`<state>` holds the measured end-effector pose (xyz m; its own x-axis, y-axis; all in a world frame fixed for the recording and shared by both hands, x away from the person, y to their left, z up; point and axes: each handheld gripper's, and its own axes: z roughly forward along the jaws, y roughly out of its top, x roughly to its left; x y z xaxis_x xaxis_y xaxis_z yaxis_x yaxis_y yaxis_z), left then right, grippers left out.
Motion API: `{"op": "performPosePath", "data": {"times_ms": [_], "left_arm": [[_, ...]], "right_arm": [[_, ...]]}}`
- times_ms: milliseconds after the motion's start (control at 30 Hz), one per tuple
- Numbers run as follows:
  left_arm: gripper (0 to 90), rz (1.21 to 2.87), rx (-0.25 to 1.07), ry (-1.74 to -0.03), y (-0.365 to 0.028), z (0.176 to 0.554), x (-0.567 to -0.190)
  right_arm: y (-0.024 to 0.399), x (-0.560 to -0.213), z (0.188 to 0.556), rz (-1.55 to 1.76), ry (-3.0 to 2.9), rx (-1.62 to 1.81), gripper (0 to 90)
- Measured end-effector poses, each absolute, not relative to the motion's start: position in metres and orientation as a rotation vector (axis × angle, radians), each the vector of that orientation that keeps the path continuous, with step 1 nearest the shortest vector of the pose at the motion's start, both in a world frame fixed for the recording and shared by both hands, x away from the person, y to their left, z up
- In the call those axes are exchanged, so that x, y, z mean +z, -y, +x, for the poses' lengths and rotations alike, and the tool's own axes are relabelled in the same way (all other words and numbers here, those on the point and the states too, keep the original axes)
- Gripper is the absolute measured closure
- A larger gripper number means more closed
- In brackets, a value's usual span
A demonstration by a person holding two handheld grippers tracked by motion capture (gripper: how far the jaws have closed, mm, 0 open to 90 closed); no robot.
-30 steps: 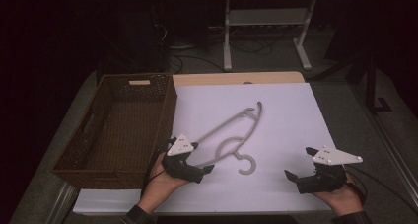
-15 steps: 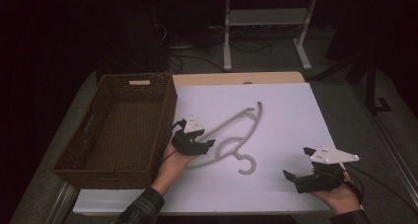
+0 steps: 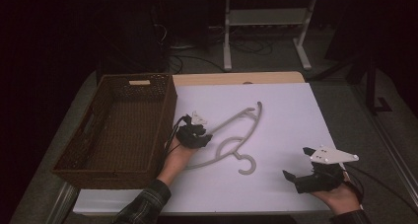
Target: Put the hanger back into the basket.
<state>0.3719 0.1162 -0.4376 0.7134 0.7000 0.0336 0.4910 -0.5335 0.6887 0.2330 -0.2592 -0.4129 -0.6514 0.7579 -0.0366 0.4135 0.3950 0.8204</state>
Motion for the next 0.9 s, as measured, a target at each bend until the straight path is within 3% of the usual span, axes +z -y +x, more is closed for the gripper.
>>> {"op": "performPosePath", "data": {"times_ms": [167, 300, 600, 900], "left_arm": [[68.1, 2.293, 0.400, -0.894, -0.114, 0.373, -0.442], [76.7, 2.310, 0.411, -0.897, -0.115, 0.374, -0.444], [81.1, 2.307, 0.372, -0.875, -0.104, 0.374, -0.441], [81.2, 2.308, 0.309, -0.834, -0.069, 0.379, -0.441]], "right_arm": [[0.261, -0.412, 0.232, 1.015, -2.246, 1.155, 0.0], [0.261, -0.412, 0.231, 1.016, -2.245, 1.154, 0.0], [0.261, -0.411, 0.231, 1.013, -2.243, 1.157, 0.0], [0.261, -0.411, 0.233, 1.015, -2.240, 1.164, 0.0]]}}
